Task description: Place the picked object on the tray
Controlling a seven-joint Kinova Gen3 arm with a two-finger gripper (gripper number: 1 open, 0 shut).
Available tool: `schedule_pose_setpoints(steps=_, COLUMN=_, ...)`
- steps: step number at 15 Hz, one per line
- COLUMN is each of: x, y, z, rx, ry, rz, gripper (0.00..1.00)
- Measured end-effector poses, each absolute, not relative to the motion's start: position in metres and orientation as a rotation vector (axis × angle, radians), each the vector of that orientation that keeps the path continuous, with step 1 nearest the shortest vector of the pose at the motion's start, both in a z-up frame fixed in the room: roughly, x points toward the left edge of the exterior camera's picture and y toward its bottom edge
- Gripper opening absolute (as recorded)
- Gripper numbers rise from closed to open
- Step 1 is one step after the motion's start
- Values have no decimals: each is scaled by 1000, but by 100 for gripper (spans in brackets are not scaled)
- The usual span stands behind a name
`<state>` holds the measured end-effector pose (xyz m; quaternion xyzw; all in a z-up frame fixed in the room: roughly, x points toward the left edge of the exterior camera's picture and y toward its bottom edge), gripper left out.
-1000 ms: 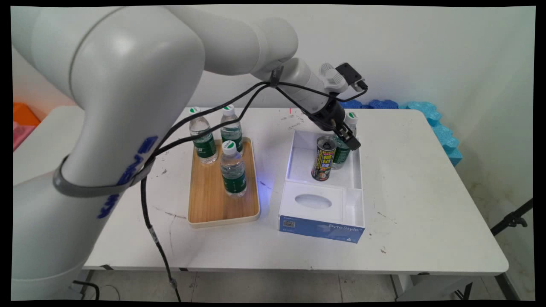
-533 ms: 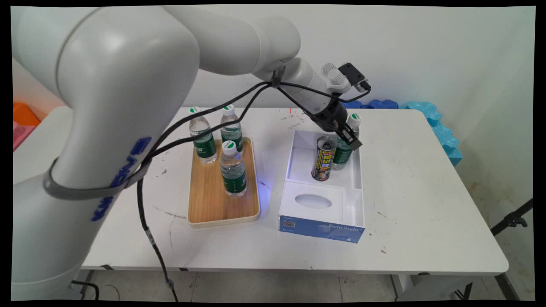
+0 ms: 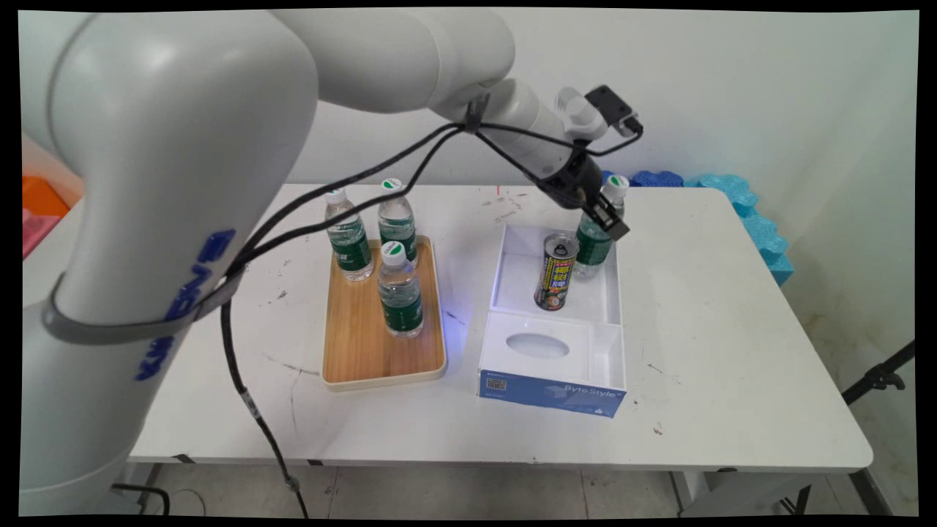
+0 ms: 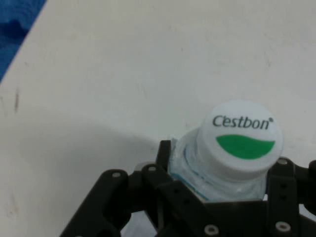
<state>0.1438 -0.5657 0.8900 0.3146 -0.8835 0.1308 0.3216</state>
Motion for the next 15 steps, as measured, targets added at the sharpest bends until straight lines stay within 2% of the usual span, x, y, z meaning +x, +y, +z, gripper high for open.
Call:
schedule_pose_setpoints(steps=6, x=163, y=-556, z=933, rx=776, ry=-2271, rz=379, gripper=0)
schedule_pose_setpoints(steps=15, x=242, y=-502, z=982, rx=609, ry=-2248, rz=363, gripper=0)
